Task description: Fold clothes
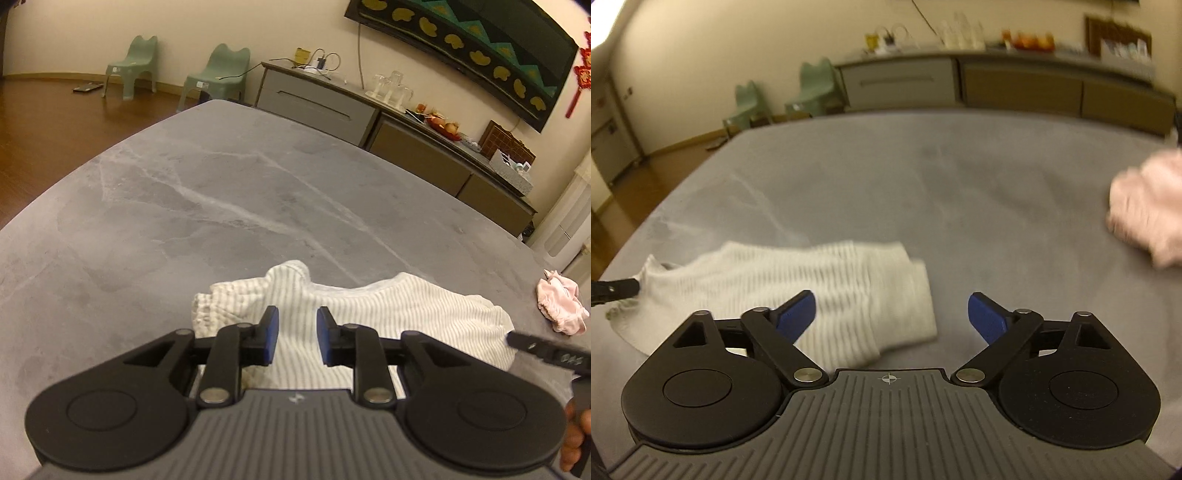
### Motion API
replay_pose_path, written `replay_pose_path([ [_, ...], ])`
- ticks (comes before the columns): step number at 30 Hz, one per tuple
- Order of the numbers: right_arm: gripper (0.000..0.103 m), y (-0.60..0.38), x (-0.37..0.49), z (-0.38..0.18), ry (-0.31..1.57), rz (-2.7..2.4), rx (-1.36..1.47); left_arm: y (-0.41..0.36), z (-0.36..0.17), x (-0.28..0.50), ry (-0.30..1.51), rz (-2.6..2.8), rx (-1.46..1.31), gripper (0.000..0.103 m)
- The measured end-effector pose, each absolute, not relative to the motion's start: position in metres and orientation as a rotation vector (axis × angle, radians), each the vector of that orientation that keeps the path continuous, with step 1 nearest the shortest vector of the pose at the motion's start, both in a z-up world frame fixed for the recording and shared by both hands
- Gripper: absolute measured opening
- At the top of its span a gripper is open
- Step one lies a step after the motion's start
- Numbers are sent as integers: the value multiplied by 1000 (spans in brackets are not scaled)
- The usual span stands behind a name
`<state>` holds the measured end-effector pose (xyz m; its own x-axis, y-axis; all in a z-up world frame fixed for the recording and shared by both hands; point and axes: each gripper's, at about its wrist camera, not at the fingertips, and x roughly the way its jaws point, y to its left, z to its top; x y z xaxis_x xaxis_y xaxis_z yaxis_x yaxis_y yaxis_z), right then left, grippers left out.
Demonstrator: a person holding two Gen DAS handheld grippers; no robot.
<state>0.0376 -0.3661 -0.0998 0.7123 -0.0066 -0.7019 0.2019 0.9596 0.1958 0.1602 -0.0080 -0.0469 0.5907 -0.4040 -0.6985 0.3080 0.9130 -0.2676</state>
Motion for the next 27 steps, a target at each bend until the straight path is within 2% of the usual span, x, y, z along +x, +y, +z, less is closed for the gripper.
replay_pose_path([
  [1,80,-366,39,-105,784,-107,270,-10,-48,162,841,-418,-121,22],
  [3,65,-356,40,-108,758,-90,197,-15,-47,162,836,-435,-130,22],
  [5,29,-348,44,-107,758,-79,157,-20,-44,161,828,-458,-145,22],
  [8,25,-336,42,-102,723,-85,80,-30,-36,158,807,-513,-170,23],
  [15,24,-291,30,-80,595,-78,-209,-60,-39,158,827,-591,-175,26],
  [22,24,-218,15,-82,440,54,-590,-55,-45,169,842,-569,-246,26],
  [23,30,-206,11,-87,424,108,-627,-52,-47,171,849,-565,-260,26],
  [24,53,-196,8,-92,415,158,-651,-49,-49,173,858,-559,-273,26],
  [25,64,-187,4,-95,409,204,-666,-46,-52,175,869,-551,-276,26],
  [26,80,-185,2,-95,415,233,-644,-44,-55,176,879,-545,-276,27],
  [27,81,-187,2,-91,428,241,-602,-42,-58,178,890,-540,-275,27],
])
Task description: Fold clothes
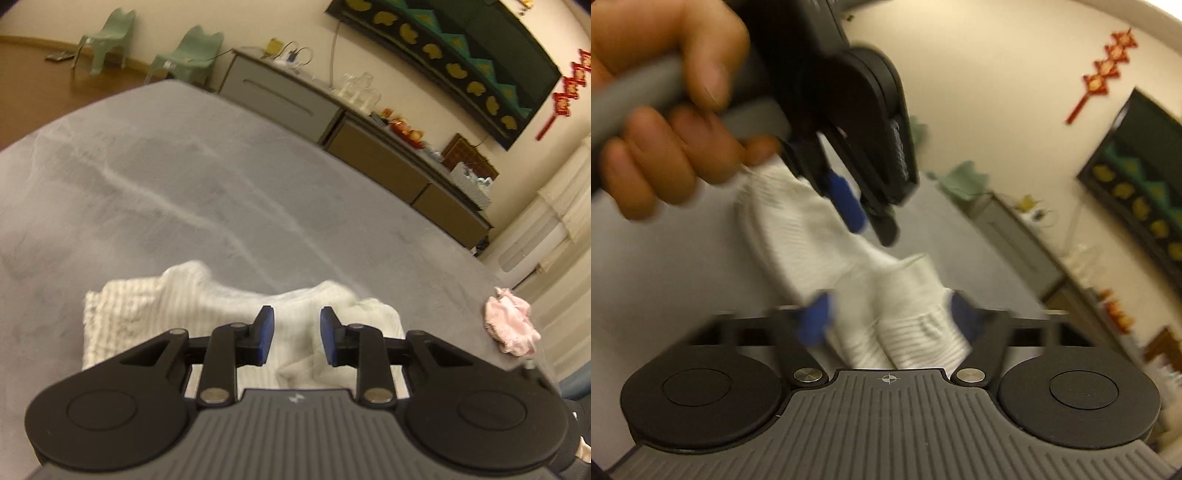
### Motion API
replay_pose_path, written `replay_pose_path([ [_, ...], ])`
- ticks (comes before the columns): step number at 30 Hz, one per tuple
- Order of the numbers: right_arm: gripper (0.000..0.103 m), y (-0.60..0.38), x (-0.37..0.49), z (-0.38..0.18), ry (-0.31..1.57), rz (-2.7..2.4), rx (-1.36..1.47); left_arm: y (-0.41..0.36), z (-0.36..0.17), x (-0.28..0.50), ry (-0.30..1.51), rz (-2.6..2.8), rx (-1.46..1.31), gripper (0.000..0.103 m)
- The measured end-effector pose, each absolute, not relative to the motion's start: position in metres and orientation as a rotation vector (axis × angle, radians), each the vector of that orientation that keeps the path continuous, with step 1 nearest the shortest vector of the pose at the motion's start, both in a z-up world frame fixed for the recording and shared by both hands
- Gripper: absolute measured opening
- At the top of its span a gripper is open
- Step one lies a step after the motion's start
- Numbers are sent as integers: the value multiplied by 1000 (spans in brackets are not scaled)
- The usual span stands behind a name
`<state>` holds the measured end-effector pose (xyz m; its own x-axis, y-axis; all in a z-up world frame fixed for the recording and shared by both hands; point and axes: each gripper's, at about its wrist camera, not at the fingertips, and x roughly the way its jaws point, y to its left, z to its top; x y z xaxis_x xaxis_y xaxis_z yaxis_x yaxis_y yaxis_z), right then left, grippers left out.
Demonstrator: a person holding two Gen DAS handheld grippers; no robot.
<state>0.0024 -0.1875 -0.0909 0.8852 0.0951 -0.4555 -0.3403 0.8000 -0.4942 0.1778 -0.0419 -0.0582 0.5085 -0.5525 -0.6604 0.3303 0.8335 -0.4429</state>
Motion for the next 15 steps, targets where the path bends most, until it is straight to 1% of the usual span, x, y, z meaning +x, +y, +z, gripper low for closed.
replay_pose_path([
  [2,79,-194,3,-82,454,254,-512,-38,-62,179,902,-537,-277,27],
  [3,76,-203,6,-73,466,246,-441,-37,-63,180,905,-538,-279,27],
  [6,70,-232,19,-55,508,194,-230,-37,-63,181,908,-548,-292,28],
  [7,67,-240,25,-55,530,180,-189,-37,-63,181,910,-548,-292,28],
  [8,61,-245,30,-59,555,175,-173,-39,-63,182,916,-539,-281,28],
  [11,52,-246,46,-89,695,173,-211,-36,-61,182,918,-512,-271,28],
  [12,54,-249,45,-91,707,180,-187,-30,-56,180,904,-499,-279,28],
  [14,53,-256,47,-87,734,180,-126,-10,-47,178,873,-460,-294,32],
  [15,53,-261,45,-80,714,175,-92,0,-43,177,859,-437,-300,33],
])
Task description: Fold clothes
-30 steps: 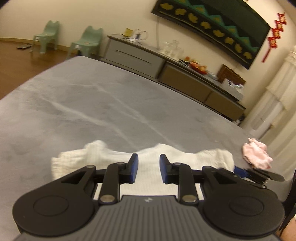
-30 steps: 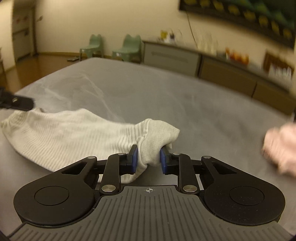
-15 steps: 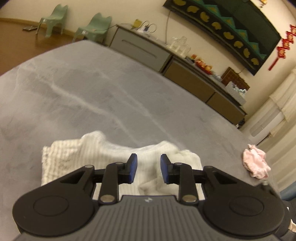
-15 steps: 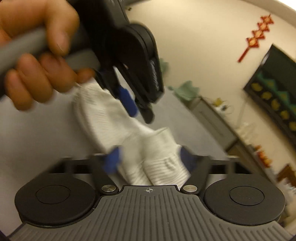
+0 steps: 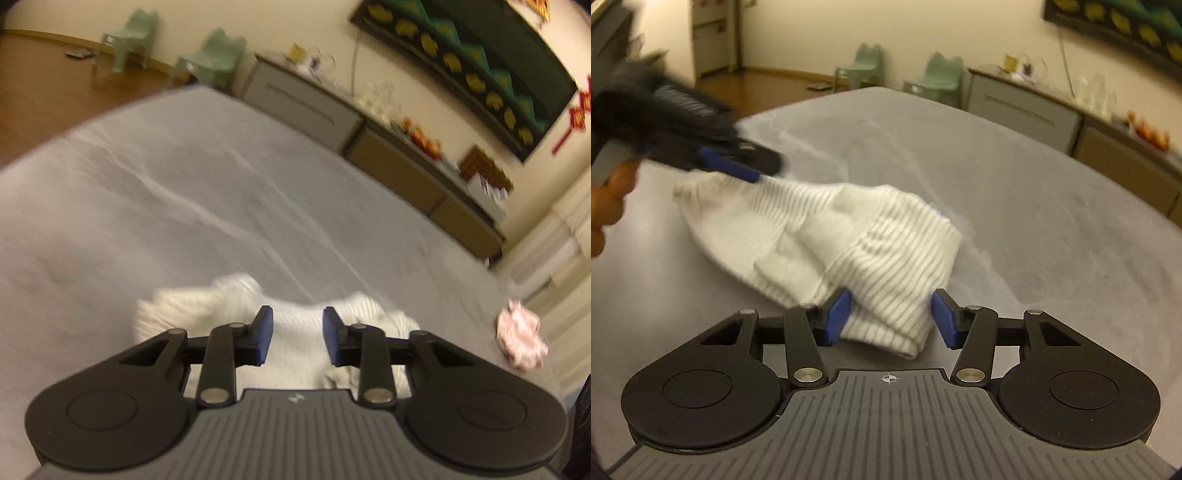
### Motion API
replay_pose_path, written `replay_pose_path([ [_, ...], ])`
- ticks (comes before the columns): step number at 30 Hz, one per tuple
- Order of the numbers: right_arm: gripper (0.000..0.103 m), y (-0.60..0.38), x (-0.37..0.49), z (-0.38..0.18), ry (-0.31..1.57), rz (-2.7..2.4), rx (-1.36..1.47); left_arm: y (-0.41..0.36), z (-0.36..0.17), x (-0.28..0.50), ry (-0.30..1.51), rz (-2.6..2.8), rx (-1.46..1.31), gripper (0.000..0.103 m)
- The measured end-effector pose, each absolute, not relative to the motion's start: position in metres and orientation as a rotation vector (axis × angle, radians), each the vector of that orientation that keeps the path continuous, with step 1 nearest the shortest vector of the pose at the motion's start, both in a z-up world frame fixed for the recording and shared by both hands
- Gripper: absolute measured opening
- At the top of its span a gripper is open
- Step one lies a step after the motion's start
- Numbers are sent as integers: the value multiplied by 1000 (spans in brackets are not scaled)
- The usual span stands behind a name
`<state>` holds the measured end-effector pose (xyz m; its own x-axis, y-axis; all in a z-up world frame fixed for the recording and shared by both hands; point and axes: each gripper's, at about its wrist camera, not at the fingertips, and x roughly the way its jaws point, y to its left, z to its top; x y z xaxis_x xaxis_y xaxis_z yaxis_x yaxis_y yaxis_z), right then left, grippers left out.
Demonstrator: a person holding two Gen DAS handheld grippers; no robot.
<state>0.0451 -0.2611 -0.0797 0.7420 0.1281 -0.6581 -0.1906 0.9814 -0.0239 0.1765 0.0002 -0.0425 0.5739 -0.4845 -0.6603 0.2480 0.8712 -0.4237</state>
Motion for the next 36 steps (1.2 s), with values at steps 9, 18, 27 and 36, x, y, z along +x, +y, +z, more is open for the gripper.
replay_pose_path([
  [9,74,-254,34,-48,608,201,-24,50,-71,174,941,-322,-299,46],
  [18,59,-221,57,-91,721,220,-134,17,-62,162,865,-324,-166,17],
  [27,65,-317,68,-80,779,189,586,-76,1,120,652,-610,-163,22],
  [36,77,-383,59,-101,729,213,1084,-26,-17,150,718,-553,-453,25],
])
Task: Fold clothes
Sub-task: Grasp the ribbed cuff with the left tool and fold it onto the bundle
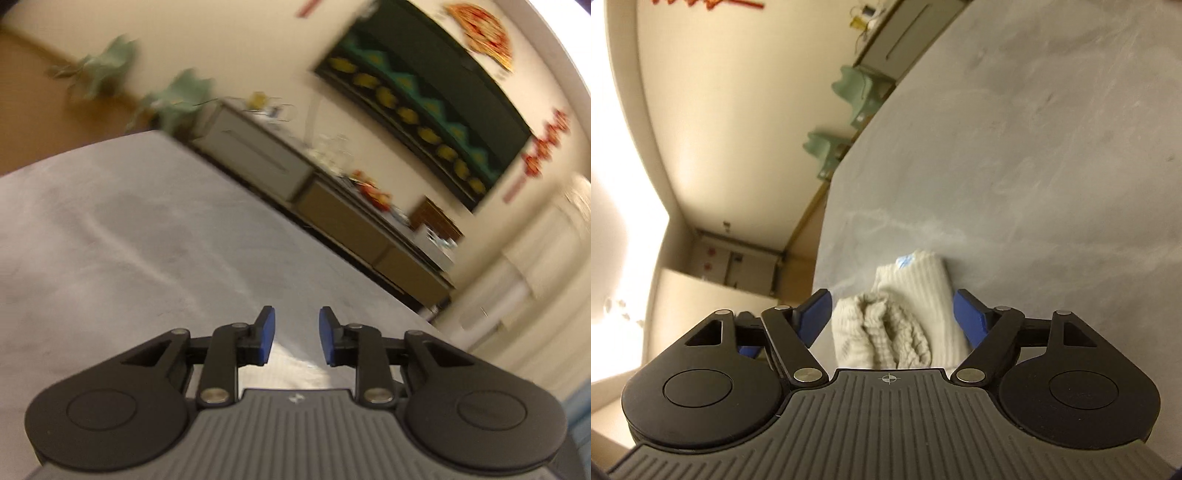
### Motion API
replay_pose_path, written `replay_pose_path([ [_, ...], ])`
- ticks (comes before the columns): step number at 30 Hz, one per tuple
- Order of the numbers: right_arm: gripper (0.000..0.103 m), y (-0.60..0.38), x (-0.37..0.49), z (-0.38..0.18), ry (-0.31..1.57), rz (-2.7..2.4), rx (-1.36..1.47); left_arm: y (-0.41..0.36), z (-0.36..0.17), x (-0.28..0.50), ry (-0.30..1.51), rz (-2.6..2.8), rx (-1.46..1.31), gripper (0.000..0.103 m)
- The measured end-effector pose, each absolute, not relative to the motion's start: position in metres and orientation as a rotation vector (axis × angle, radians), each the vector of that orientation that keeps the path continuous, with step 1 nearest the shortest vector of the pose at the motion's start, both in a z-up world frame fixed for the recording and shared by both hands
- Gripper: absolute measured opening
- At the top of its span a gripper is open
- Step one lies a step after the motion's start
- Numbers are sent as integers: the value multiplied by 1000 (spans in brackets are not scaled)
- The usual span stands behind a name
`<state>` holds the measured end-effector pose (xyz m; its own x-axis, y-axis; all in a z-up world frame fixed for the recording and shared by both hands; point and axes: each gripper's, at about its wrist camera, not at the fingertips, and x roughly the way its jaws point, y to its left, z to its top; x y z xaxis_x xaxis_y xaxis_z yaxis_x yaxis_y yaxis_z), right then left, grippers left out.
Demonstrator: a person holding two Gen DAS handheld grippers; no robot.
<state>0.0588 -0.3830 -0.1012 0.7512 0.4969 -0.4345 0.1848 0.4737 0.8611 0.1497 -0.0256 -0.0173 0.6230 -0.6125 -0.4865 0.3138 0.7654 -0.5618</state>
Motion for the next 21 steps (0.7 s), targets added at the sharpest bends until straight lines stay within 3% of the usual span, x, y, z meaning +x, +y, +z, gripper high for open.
replay_pose_path([
  [4,76,-342,65,-82,736,250,841,-17,-30,154,762,-557,-420,25],
  [8,52,-290,72,-67,772,148,357,-37,-46,154,819,-588,-296,25],
  [10,52,-275,77,-78,813,86,186,-53,-58,157,857,-560,-215,25],
  [13,53,-271,77,-79,800,85,151,-58,-61,155,846,-528,-169,27],
  [16,61,-275,75,-62,757,79,196,-46,-54,149,823,-518,-220,37],
  [18,85,-278,74,-56,718,84,229,-45,-59,150,847,-513,-221,43],
  [21,89,-284,76,-66,730,92,288,-51,-67,151,891,-529,-218,47],
])
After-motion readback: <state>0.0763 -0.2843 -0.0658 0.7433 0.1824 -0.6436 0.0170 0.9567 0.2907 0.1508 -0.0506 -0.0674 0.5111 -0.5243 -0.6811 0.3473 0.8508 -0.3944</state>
